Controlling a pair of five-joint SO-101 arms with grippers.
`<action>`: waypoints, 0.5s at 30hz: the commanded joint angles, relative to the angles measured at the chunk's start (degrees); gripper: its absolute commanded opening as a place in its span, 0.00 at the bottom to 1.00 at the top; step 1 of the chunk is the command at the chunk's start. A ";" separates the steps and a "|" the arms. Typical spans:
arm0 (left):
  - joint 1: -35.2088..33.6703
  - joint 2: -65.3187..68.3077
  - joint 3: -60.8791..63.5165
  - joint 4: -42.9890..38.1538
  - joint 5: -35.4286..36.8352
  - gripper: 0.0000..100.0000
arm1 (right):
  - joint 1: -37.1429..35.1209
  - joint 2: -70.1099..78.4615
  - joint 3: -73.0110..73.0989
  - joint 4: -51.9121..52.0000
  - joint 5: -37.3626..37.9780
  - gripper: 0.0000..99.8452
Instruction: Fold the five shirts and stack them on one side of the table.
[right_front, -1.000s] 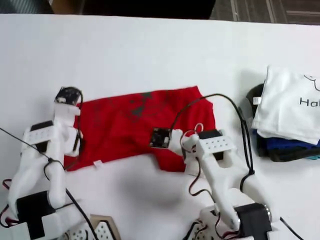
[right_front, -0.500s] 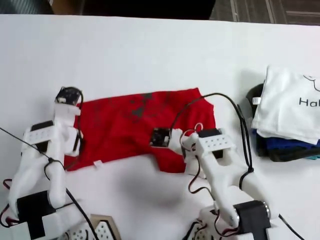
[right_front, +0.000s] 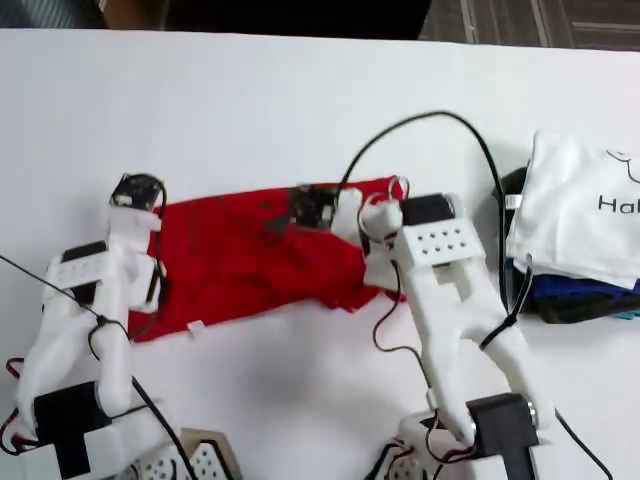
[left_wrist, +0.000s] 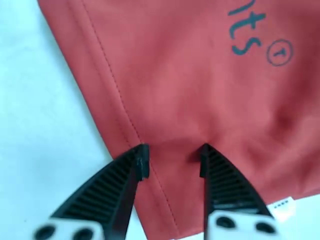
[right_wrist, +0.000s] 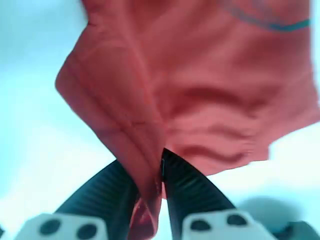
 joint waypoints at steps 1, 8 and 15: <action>-0.26 0.26 -0.84 -0.70 0.35 0.19 | 0.13 2.77 -7.38 0.40 -0.09 0.02; -0.26 0.26 -0.84 -0.70 0.35 0.19 | 0.04 17.19 -22.77 0.66 0.00 0.02; -0.26 0.26 -0.84 -0.70 0.35 0.19 | 0.04 29.76 -37.54 2.86 0.00 0.02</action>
